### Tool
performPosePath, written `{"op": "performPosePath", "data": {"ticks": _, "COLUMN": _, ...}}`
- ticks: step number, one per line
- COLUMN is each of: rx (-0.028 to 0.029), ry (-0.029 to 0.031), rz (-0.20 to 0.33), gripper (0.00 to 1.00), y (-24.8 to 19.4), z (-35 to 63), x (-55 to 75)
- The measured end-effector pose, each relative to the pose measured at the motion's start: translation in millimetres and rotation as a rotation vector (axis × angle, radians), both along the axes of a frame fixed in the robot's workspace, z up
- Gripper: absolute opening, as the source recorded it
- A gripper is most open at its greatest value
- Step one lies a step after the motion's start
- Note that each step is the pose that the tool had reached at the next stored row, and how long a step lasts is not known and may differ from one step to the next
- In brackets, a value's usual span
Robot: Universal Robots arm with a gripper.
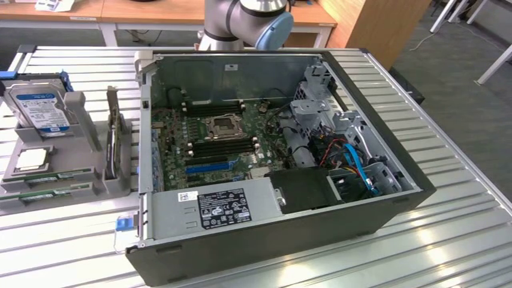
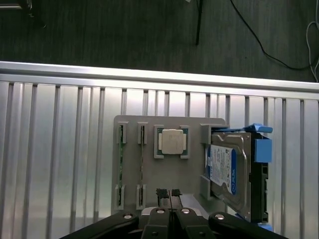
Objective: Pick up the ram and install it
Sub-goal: 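Pick up the ram and move it above insertion slot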
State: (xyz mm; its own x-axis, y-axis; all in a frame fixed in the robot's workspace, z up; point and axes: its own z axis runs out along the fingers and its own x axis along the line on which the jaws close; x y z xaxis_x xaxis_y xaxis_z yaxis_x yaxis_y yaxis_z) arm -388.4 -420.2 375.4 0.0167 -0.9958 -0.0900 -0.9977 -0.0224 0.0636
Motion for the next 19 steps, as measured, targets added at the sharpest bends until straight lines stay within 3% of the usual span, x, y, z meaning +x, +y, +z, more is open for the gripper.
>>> {"op": "performPosePath", "data": {"ticks": 13, "rx": 0.0, "ry": 0.0, "rz": 0.006, "gripper": 0.1, "y": 0.0, "z": -4.2, "x": 0.0}}
{"op": "performPosePath", "data": {"ticks": 19, "rx": 0.0, "ry": 0.0, "rz": 0.006, "gripper": 0.24, "y": 0.0, "z": -4.2, "x": 0.0}}
